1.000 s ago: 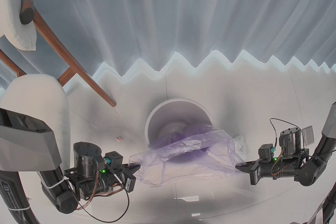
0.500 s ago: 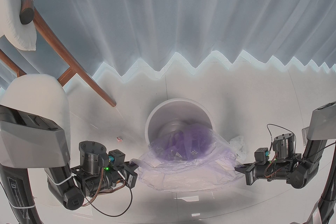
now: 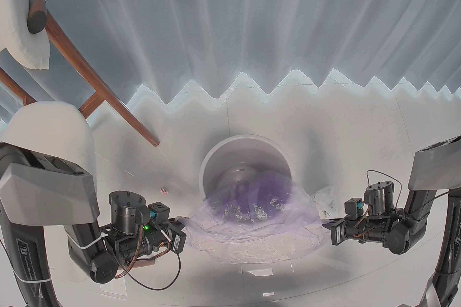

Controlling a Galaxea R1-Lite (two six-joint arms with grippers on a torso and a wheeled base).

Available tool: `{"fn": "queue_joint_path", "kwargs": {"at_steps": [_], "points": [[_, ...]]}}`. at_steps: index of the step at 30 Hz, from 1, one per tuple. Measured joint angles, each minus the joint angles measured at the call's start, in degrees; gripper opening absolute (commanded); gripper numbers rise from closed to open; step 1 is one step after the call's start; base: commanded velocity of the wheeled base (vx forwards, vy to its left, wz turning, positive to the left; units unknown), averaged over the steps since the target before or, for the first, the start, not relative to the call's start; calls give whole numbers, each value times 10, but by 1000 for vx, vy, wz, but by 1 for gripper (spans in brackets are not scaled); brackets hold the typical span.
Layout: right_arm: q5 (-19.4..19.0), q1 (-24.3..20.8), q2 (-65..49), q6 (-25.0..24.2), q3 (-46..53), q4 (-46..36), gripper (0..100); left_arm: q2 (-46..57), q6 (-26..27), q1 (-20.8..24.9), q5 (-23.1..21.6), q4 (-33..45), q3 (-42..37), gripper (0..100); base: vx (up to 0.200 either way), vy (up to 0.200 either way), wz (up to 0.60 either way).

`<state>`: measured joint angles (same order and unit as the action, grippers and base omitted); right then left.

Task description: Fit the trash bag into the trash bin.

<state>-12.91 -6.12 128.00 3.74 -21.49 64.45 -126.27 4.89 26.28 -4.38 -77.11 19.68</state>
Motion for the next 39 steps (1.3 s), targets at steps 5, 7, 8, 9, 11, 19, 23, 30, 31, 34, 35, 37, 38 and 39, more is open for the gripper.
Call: {"fn": "queue_joint_path", "kwargs": {"at_steps": [5,7,8,9,11,19,23,30,31,34,35,37,38,39], "points": [[16,0,17,-16,-19,15,0,-8,1,-7,0,0,15,0,0,0,0],[19,0,24,-24,-33,25,0,-12,1,-9,0,0,27,0,0,0,0],[20,0,27,-26,-38,29,0,-13,1,-10,-1,0,33,0,0,0,0],[21,0,29,-28,-44,31,0,-15,1,-12,-1,0,41,0,0,0,0],[23,0,33,-31,-55,33,0,-19,1,-13,-1,0,55,0,0,0,0],[62,0,35,-56,-114,50,0,-33,1,-22,-1,-1,113,0,0,0,0],[76,-1,35,-70,-129,83,0,-37,0,-28,-1,-2,133,0,0,0,0],[81,-3,36,-73,-133,108,0,-40,0,-45,0,-3,163,0,0,0,0],[81,-3,36,-73,-133,109,100,-40,0,-47,-1,-3,164,0,0,0,0],[80,-5,32,-73,-129,113,100,-39,0,-49,-3,-11,163,0,0,0,0],[80,-5,31,-75,-127,115,100,-39,0,-48,-4,-13,163,0,0,0,0],[79,-7,26,-81,-118,119,100,-37,0,-48,-5,-16,162,0,0,0,0],[77,-9,22,-85,-109,121,100,-36,0,-47,-5,-17,162,0,0,0,0],[75,-11,18,-89,-98,122,100,-35,0,-46,-6,-17,161,0,0,0,0]]}}
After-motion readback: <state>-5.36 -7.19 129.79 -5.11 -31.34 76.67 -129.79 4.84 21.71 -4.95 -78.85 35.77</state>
